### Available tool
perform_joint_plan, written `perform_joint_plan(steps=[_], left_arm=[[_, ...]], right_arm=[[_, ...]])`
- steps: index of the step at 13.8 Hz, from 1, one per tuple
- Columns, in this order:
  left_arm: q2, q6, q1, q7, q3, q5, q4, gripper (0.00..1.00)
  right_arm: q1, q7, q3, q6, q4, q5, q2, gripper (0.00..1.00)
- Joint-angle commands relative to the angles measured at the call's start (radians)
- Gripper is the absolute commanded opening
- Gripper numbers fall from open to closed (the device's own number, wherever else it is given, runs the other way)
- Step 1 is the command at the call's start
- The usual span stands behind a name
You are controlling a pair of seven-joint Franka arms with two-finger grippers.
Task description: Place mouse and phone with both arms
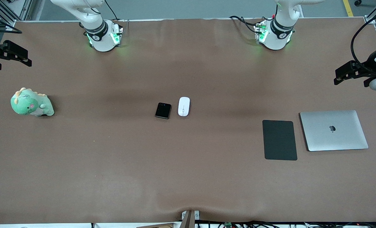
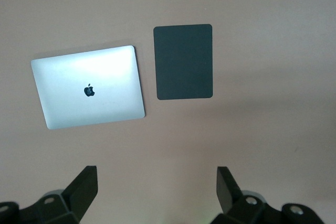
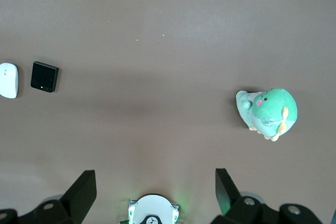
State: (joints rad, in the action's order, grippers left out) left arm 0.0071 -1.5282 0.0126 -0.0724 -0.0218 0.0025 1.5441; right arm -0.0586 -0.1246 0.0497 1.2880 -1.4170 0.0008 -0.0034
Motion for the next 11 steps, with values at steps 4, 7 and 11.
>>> perform_joint_plan(steps=[4, 7, 11], left_arm=[[-0.008, 0.016, -0.003, -0.009, -0.004, -0.001, -0.001, 1.0], [0.004, 0.033, -0.003, 0.002, -0.003, -0.004, -0.015, 1.0], [0.005, 0.033, 0.006, 0.002, -0.004, -0.006, -0.019, 1.0]], right_arm=[[-0.024, -0.009, 0.012, -0.009, 0.004, 0.018, 0.0, 1.0], [-0.024, -0.009, 0.012, -0.009, 0.004, 0.018, 0.0, 1.0], [-0.024, -0.01, 0.012, -0.009, 0.004, 0.018, 0.0, 1.0]])
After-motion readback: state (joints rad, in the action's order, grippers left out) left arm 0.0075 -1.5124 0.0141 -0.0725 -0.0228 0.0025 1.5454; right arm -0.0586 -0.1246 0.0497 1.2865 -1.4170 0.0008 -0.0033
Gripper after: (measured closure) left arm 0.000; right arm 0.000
